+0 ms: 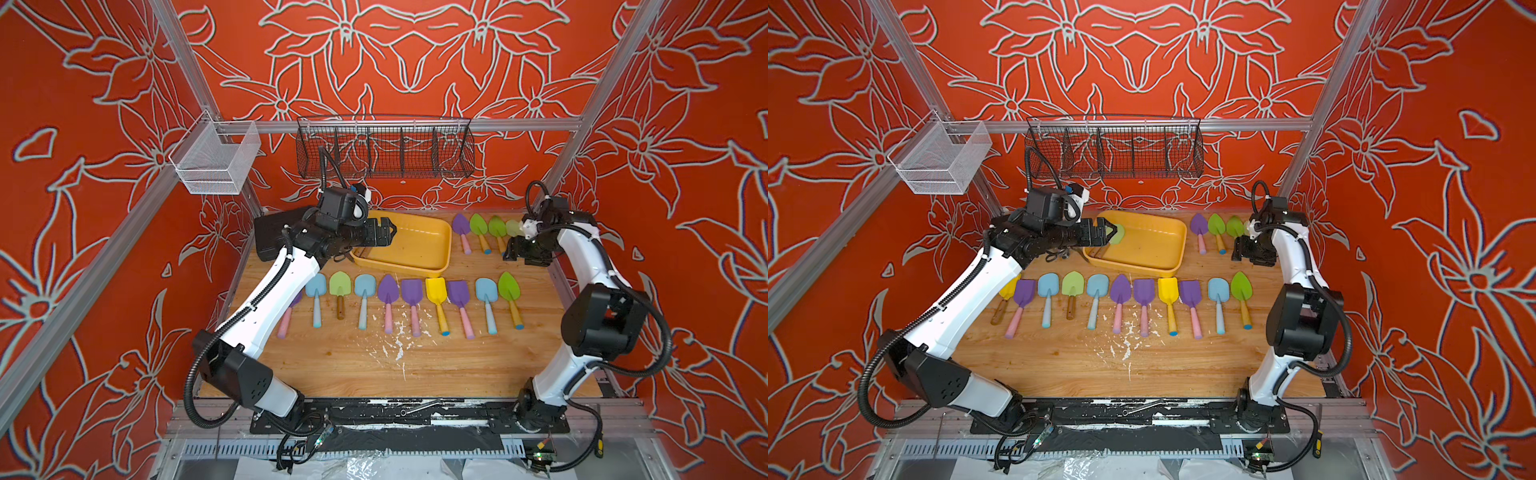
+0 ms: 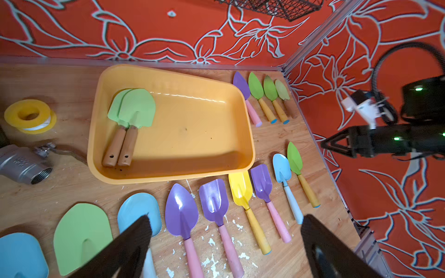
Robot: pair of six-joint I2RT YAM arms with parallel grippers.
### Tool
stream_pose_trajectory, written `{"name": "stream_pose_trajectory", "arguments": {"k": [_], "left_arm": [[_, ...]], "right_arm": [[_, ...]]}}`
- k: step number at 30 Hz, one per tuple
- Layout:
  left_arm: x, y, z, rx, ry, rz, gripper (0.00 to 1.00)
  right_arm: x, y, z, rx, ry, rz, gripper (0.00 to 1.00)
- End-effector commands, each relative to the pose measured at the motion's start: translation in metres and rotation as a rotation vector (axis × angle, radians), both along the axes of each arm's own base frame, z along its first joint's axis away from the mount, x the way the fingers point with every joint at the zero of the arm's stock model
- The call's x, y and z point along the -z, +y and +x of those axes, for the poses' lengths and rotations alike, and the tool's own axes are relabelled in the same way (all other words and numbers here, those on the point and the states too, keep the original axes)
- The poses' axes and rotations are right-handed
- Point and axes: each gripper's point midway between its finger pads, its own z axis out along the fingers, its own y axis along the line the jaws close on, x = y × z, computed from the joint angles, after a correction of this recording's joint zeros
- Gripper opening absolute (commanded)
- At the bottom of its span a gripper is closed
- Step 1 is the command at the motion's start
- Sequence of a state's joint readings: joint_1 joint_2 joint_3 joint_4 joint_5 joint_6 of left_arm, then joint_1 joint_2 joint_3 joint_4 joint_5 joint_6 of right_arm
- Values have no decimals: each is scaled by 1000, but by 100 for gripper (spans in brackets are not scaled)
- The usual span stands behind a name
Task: Take the shovel out of the storage box
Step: Place the shovel at the center of the board, then pick up the shovel from the storage box.
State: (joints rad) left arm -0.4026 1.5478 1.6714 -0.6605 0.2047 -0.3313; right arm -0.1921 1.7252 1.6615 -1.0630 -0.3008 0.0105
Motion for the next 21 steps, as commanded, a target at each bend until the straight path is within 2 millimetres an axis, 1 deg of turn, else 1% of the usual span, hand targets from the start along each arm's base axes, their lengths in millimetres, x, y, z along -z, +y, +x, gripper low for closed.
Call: {"name": "stream_pose_trajectory", "arguments": {"k": [1, 2, 7, 11, 16, 19, 21], "left_arm": [[31, 2, 12, -23, 97, 62, 97], [40, 3, 17, -36, 125, 63, 97], [63, 4, 41, -57, 178, 119, 97], [79, -2, 61, -40, 216, 158, 97], [108, 0, 87, -62, 283, 256, 98], [123, 0, 102, -59, 303, 307, 99], [132, -2, 108, -48, 311, 328, 100]], "right_arm": [[-43, 28, 3, -23, -124, 146, 82], [-53, 30, 3, -21, -160, 157, 82], [-99, 43, -3, -14, -355, 225, 91], [-123, 54, -12, -4, -457, 295, 95], [-144, 66, -26, 0, -539, 368, 97], [-146, 73, -40, -24, -536, 370, 98], [-141, 79, -50, -47, -508, 369, 98]]}}
